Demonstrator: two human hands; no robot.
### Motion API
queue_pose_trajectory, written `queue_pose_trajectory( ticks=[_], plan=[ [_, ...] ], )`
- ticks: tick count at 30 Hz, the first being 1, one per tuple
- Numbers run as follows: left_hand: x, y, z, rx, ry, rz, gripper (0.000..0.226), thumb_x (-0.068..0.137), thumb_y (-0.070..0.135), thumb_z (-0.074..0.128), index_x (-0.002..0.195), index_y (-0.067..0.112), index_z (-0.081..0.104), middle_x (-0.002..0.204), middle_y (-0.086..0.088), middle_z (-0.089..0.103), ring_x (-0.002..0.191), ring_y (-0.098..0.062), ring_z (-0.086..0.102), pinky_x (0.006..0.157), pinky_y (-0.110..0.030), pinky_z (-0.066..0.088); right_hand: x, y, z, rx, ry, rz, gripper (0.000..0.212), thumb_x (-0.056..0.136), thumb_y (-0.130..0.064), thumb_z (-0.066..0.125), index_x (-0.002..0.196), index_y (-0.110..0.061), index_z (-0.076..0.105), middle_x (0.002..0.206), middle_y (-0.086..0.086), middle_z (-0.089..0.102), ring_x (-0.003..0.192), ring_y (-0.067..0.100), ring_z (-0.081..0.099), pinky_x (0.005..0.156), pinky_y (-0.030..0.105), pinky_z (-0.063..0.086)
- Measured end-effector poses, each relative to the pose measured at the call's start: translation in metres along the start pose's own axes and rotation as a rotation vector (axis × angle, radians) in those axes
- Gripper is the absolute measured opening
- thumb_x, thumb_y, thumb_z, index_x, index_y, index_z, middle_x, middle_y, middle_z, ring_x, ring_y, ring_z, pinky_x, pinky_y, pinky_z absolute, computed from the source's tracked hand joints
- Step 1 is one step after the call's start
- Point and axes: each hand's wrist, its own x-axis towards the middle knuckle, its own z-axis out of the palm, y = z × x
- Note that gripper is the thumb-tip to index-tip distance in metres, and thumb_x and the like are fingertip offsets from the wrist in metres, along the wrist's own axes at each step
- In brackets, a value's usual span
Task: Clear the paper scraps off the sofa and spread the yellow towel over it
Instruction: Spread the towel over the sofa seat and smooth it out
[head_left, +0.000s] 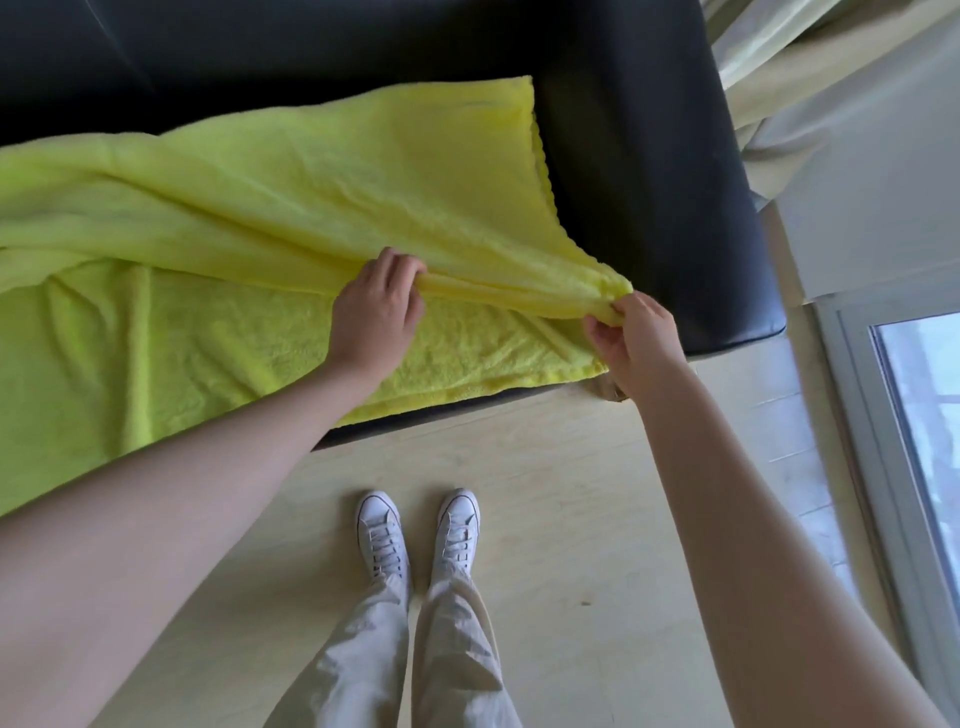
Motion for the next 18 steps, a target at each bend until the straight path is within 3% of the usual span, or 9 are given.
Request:
queue_pose_trajectory(
  ticks=[3, 5, 7, 8, 10, 12, 15, 18],
  plan=[
    [-0.005, 0.007, -0.005, -0.144, -0.005, 0.047, 0.023, 0.092, 0.009, 0.037, 0.106, 0.004, 0.055, 0.099, -0.008, 0.06, 0.07, -0.022, 0.057, 0.049, -0.028, 0.037, 0.001, 0.003, -0.002, -0.51, 0.126, -0.123, 0.021, 0.1, -0.01, 0.034, 0.107, -0.01, 0.053, 0.101, 0.004, 0.051, 0.081, 0.022, 0.064, 0.068, 0.033, 0.061],
    [-0.008, 0.011, -0.005, -0.166, -0.07, 0.118, 0.027, 0.096, 0.023, 0.04, 0.112, 0.005, 0.052, 0.101, -0.008, 0.059, 0.073, -0.021, 0.058, 0.047, -0.032, 0.043, 0.002, 0.009, -0.004, -0.763, 0.199, -0.2, 0.025, 0.099, -0.01, 0.032, 0.112, -0.008, 0.053, 0.095, 0.002, 0.052, 0.064, 0.016, 0.062, 0.069, 0.037, 0.06],
    [-0.012, 0.013, 0.001, -0.055, -0.215, 0.193, 0.045, 0.093, 0.043, 0.052, 0.121, 0.008, 0.043, 0.102, -0.01, 0.055, 0.078, -0.019, 0.056, 0.047, -0.033, 0.048, 0.003, 0.018, -0.006, -0.939, 0.25, -0.258, 0.027, 0.098, -0.012, 0.033, 0.116, -0.007, 0.053, 0.096, 0.006, 0.056, 0.064, 0.021, 0.063, 0.063, 0.037, 0.054],
    [-0.016, 0.012, 0.005, 0.011, -0.293, 0.224, 0.051, 0.089, 0.038, 0.061, 0.125, 0.011, 0.038, 0.103, -0.011, 0.053, 0.08, -0.02, 0.056, 0.046, -0.032, 0.05, 0.005, 0.022, -0.008, -1.041, 0.268, -0.291, 0.026, 0.098, -0.014, 0.035, 0.116, -0.008, 0.052, 0.097, 0.008, 0.057, 0.07, 0.025, 0.061, 0.062, 0.035, 0.048],
    [-0.025, 0.012, 0.012, 0.075, -0.368, 0.245, 0.065, 0.075, -0.001, 0.068, 0.129, 0.013, 0.036, 0.103, -0.013, 0.049, 0.084, -0.025, 0.056, 0.046, -0.032, 0.052, 0.006, 0.029, -0.011, -1.269, 0.297, -0.364, 0.022, 0.099, -0.014, 0.037, 0.115, -0.007, 0.05, 0.095, 0.012, 0.058, 0.076, 0.028, 0.051, 0.063, 0.033, 0.038],
    [-0.034, 0.011, 0.018, 0.088, -0.36, 0.257, 0.08, 0.06, -0.026, 0.051, 0.131, 0.01, 0.044, 0.102, -0.014, 0.049, 0.085, -0.028, 0.055, 0.049, -0.035, 0.054, 0.009, 0.036, -0.015, -1.504, 0.302, -0.438, 0.021, 0.098, -0.009, 0.038, 0.117, -0.006, 0.047, 0.096, 0.015, 0.061, 0.074, 0.029, 0.048, 0.062, 0.033, 0.034],
    [-0.045, 0.01, 0.024, 0.126, -0.345, 0.385, 0.088, 0.053, -0.022, 0.029, 0.132, 0.011, 0.05, 0.102, -0.012, 0.05, 0.085, -0.028, 0.05, 0.062, -0.037, 0.053, 0.021, 0.047, -0.02, -1.786, 0.232, -0.545, 0.037, 0.092, 0.002, 0.044, 0.127, -0.007, 0.039, 0.102, 0.016, 0.06, 0.081, 0.034, 0.061, 0.058, 0.033, 0.034],
    [-0.06, 0.008, 0.035, 0.147, -0.441, 0.498, 0.099, 0.045, -0.023, 0.035, 0.135, 0.016, 0.045, 0.106, -0.007, 0.044, 0.089, -0.023, 0.043, 0.07, -0.034, 0.052, 0.031, 0.054, -0.02, -1.978, 0.124, -0.58, 0.057, 0.085, 0.005, 0.055, 0.135, -0.008, 0.031, 0.114, 0.016, 0.052, 0.074, 0.03, 0.057, 0.054, 0.032, 0.035]
  ],
)
